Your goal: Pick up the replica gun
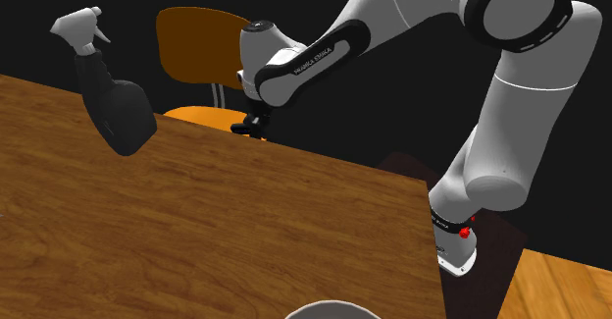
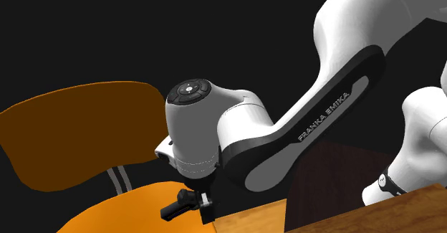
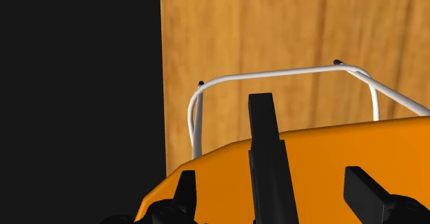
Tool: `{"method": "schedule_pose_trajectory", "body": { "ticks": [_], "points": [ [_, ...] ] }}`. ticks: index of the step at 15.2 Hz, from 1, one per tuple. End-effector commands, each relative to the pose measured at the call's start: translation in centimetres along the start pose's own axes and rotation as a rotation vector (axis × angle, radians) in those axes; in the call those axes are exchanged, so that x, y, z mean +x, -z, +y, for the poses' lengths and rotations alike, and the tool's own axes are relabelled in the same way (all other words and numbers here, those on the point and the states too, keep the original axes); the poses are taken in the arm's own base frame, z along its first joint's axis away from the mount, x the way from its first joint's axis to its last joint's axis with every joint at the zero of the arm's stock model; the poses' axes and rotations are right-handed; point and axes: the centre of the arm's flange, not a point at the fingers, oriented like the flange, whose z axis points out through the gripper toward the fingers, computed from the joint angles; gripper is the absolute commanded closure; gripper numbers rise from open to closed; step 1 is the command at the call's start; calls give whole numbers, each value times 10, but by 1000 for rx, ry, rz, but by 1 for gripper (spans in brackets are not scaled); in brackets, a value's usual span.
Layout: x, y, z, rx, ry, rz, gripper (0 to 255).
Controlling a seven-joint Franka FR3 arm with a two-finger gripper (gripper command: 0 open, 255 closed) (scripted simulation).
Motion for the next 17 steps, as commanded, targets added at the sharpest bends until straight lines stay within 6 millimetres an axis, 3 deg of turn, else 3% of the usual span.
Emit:
{"method": "schedule_pose_trajectory", "body": {
  "ticks": [1,10,17],
  "points": [
    [0,-1,0,0,0,1,255],
    [0,-1,0,0,0,1,255],
    [0,36,1,0,0,1,255]
  ]
}}
